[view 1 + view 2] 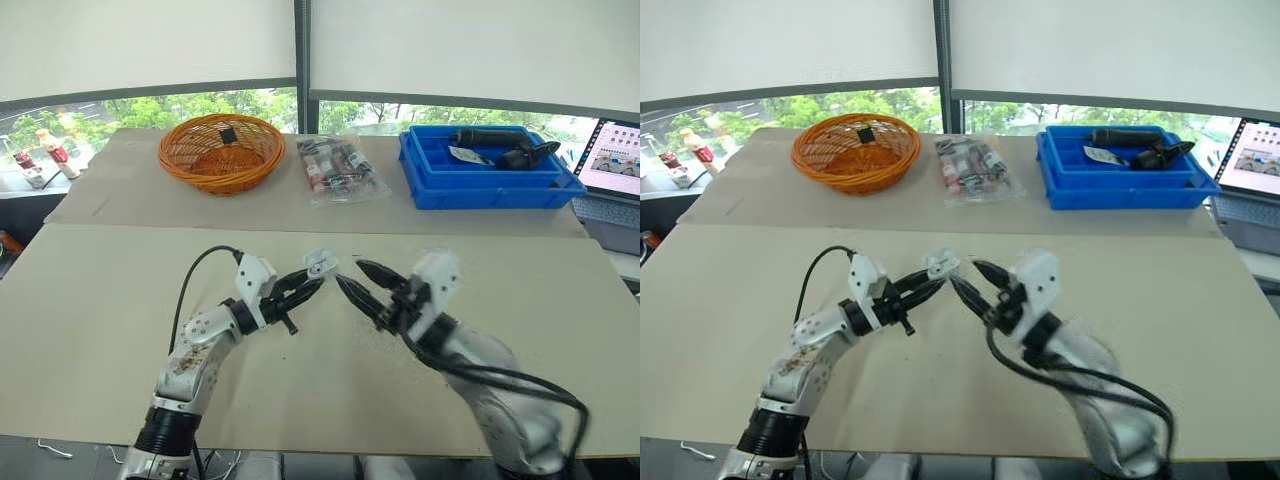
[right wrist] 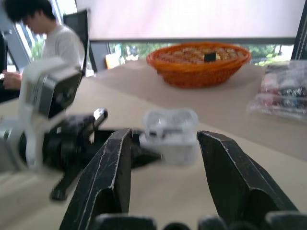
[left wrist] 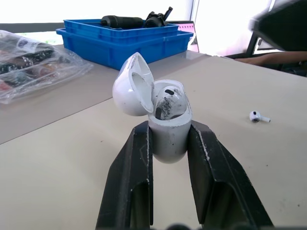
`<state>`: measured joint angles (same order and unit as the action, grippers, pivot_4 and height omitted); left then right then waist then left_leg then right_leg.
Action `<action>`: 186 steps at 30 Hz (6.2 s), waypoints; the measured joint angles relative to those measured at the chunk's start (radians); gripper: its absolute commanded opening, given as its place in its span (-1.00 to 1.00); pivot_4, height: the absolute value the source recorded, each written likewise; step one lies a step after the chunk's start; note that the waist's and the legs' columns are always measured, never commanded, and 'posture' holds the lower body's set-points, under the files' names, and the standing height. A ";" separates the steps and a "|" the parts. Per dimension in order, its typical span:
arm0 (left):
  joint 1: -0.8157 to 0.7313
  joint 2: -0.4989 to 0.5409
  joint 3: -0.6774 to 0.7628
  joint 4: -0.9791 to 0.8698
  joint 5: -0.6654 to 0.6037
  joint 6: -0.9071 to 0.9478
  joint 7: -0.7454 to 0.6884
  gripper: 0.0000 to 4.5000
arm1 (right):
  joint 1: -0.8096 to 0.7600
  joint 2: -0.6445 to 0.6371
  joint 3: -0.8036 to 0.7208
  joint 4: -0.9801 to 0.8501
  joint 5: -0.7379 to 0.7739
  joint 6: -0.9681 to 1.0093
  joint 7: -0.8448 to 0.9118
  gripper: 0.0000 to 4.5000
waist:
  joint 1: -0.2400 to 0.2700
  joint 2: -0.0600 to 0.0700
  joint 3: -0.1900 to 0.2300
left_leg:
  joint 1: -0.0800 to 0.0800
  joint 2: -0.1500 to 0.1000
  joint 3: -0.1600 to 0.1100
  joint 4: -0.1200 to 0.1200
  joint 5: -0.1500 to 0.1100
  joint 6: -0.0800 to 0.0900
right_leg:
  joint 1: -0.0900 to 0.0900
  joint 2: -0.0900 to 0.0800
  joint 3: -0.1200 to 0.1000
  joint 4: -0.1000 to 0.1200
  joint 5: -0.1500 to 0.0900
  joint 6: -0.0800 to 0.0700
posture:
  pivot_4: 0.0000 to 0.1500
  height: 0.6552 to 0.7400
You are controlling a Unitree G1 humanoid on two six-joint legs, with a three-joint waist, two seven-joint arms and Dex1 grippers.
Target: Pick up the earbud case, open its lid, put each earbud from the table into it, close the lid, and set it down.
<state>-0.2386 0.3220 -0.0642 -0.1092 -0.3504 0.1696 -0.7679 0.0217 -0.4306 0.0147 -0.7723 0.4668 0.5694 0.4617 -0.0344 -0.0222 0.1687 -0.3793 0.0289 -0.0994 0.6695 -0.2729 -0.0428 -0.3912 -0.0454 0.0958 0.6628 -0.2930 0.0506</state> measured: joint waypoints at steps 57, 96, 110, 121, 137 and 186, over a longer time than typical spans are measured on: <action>0.106 0.011 -0.016 0.001 0.071 -0.118 0.021 -0.77 | 0.048 -0.117 -0.223 0.496 -0.131 -0.038 0.061 -0.45 | 0.008 0.004 -0.001 | 0.006 0.001 0.002 0.000 0.000 0.000 | 0.004 0.001 0.002 0.001 -0.001 -0.001 | 1.00 0.38; 0.253 0.059 -0.009 -0.183 0.045 -0.018 0.063 -0.77 | 0.016 -0.704 0.018 0.714 -0.286 -0.773 1.003 -0.86 | 0.022 0.003 0.000 | 0.007 0.001 0.003 0.000 0.000 0.000 | 0.006 0.000 0.002 0.000 -0.001 0.000 | 1.00 0.38; 0.253 0.067 -0.009 -0.184 0.035 -0.013 0.071 -0.77 | -0.037 -0.704 0.061 0.742 -0.309 -0.825 1.041 0.21 | 0.017 0.003 0.000 | 0.008 0.001 0.003 0.000 0.000 0.000 | 0.007 0.001 0.002 0.001 0.000 -0.001 | 1.00 0.38; 0.265 0.074 -0.016 -0.196 0.034 0.009 0.067 -0.77 | 0.115 -0.834 -0.126 0.420 -0.316 -0.564 0.949 0.21 | 0.022 0.007 0.000 | 0.007 0.001 0.003 0.000 0.000 0.000 | 0.006 0.000 0.002 0.001 0.000 -0.001 | 1.00 0.38; 0.270 0.072 -0.036 -0.204 0.033 0.013 0.064 -0.77 | 0.107 -0.858 0.016 0.224 -0.560 -0.310 0.800 0.21 | 0.019 0.007 0.000 | 0.007 0.001 0.003 0.001 0.000 0.000 | 0.006 0.000 0.002 0.000 -0.001 -0.001 | 1.00 0.38; 0.261 0.068 -0.039 -0.205 0.032 0.016 0.058 -0.77 | -0.071 -0.816 0.169 0.263 -0.564 -0.276 0.920 -0.84 | 0.013 0.002 -0.001 | 0.008 0.001 0.003 0.001 0.000 0.000 | 0.006 0.001 0.001 0.001 0.000 -0.001 | 1.00 0.38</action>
<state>0.0227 0.3902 -0.1030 -0.3143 -0.3185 0.1856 -0.7099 -0.0489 -1.2465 0.1836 -0.5092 -0.0969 0.2929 1.3817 -0.0217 -0.0202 0.1678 -0.3711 0.0304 -0.0968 0.6700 -0.2729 -0.0427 -0.3850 -0.0444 0.0971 0.6638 -0.2933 0.0496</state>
